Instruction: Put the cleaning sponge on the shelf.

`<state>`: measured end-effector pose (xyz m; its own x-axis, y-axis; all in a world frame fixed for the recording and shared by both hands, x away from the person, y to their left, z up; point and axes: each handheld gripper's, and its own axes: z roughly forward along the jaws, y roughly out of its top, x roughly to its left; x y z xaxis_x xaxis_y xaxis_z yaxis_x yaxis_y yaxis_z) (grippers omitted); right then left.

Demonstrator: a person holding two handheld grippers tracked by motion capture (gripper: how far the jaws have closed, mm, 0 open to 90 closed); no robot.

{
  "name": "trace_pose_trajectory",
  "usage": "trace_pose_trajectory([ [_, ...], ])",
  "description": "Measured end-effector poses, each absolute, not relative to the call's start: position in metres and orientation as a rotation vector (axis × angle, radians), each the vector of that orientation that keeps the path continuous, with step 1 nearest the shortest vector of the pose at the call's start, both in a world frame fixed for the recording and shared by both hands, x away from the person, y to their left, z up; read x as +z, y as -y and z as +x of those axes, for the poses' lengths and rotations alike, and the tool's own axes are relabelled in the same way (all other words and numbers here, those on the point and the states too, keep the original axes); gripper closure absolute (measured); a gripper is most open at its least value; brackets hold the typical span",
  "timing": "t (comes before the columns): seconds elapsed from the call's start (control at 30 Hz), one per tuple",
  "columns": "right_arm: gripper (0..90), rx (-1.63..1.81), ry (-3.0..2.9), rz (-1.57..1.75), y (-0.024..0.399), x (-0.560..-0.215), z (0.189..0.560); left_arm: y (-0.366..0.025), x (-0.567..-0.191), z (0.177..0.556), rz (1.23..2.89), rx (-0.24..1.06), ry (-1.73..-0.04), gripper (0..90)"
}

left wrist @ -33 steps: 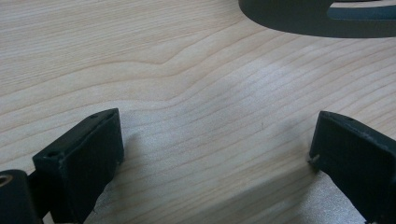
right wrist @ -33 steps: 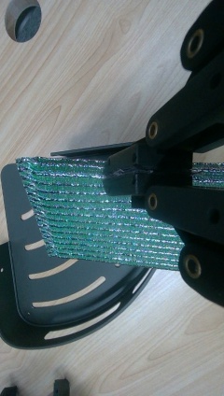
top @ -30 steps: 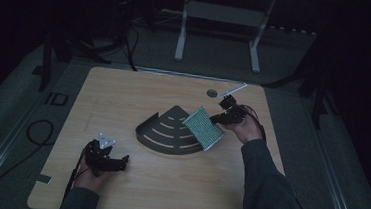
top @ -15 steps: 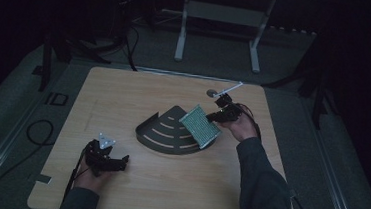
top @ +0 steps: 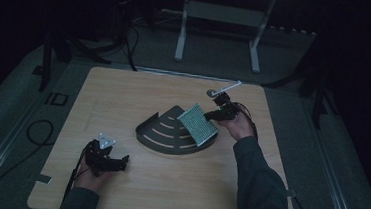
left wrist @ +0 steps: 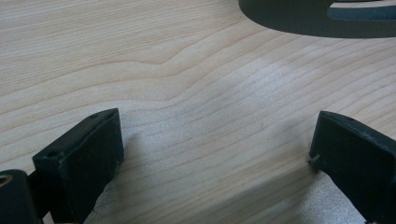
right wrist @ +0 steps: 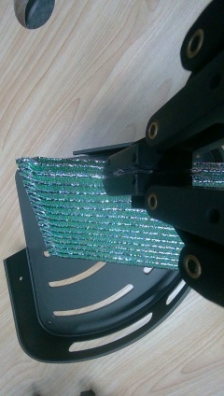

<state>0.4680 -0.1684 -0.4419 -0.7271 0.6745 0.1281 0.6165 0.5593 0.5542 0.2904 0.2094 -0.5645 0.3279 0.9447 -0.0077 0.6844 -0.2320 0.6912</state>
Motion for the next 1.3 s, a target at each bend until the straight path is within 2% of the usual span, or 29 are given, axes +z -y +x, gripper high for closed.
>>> trace_pose_trajectory([
  [1.3, 89.6, 0.8, -2.701, 1.108, 0.148, -0.466, 0.475, -0.209, -0.565, 0.29, 1.996, 0.565, -1.429, 3.0],
])
